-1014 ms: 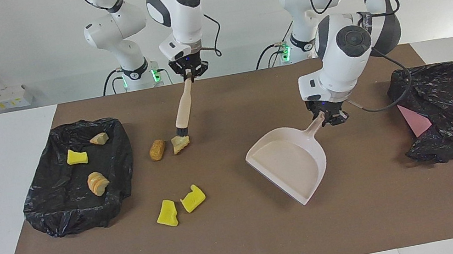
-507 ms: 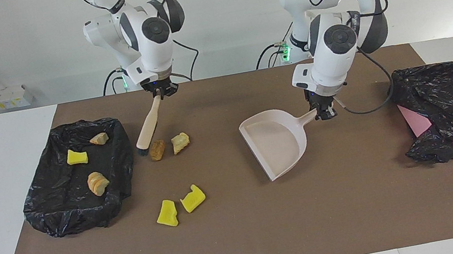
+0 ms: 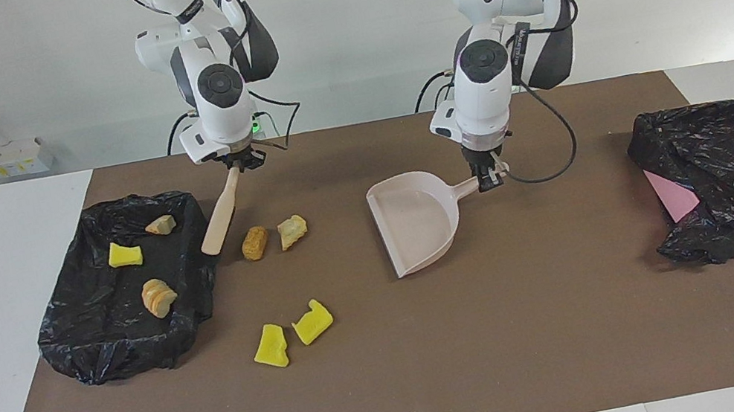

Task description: Sweep and dump trash in bin

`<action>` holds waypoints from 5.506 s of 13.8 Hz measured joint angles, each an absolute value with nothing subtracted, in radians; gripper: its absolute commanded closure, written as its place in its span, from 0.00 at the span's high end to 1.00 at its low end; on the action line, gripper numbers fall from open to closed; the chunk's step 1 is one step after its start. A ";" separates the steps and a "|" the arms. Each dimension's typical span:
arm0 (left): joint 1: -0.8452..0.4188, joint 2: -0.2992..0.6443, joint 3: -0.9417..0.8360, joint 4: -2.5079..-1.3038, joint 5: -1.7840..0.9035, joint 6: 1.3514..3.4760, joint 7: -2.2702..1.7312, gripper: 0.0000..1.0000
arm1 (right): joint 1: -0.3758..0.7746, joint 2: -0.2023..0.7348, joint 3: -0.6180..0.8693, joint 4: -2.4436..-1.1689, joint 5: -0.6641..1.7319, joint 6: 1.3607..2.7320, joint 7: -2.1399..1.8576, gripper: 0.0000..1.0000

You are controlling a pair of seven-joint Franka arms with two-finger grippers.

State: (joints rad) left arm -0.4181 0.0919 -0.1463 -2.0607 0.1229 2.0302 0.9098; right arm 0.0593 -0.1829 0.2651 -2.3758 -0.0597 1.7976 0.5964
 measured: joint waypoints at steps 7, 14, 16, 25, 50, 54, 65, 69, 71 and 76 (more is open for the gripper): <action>-0.419 0.095 -0.167 -2.068 0.125 2.027 0.810 0.00 | 0.133 -0.060 0.266 -2.307 0.064 1.856 0.594 0.00; -0.419 0.095 -0.167 -2.083 0.126 2.043 0.804 0.00 | 0.342 0.045 0.268 -2.190 0.232 1.883 0.653 0.00; -0.419 0.096 -0.165 -2.096 0.128 2.065 0.804 0.00 | 0.389 0.052 0.268 -2.158 0.241 1.881 0.657 0.00; -0.417 0.096 -0.162 -2.116 0.128 2.093 0.804 0.00 | 0.436 0.151 0.261 -1.924 0.072 1.730 0.658 0.00; -0.416 0.097 -0.163 -2.118 0.127 2.093 0.737 0.00 | 0.029 0.561 0.254 -1.498 -0.456 1.748 0.193 0.00; -0.416 0.097 -0.165 -2.118 0.127 2.093 0.727 0.00 | 0.083 0.552 0.266 -1.527 -0.405 1.743 0.193 0.00; -0.418 0.097 -0.173 -2.119 0.125 2.093 0.621 0.00 | 0.333 0.405 0.270 -1.714 -0.155 1.738 0.210 0.00; -0.418 0.096 -0.172 -2.122 0.117 2.093 0.604 0.00 | 0.392 0.396 0.270 -1.714 -0.123 1.740 0.331 0.00; -0.418 0.096 -0.171 -2.123 0.112 2.093 0.604 0.00 | 0.405 0.396 0.270 -1.708 -0.122 1.749 0.374 0.00; -0.415 0.096 -0.168 -2.123 0.092 2.094 0.610 0.00 | 0.362 0.407 0.252 -1.666 -0.118 1.805 0.431 0.00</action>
State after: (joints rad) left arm -0.4149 0.0960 -0.1675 -2.1233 0.0918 2.0938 0.6102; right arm 0.3622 0.4069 0.2517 -1.6662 -0.1175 1.8054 0.4310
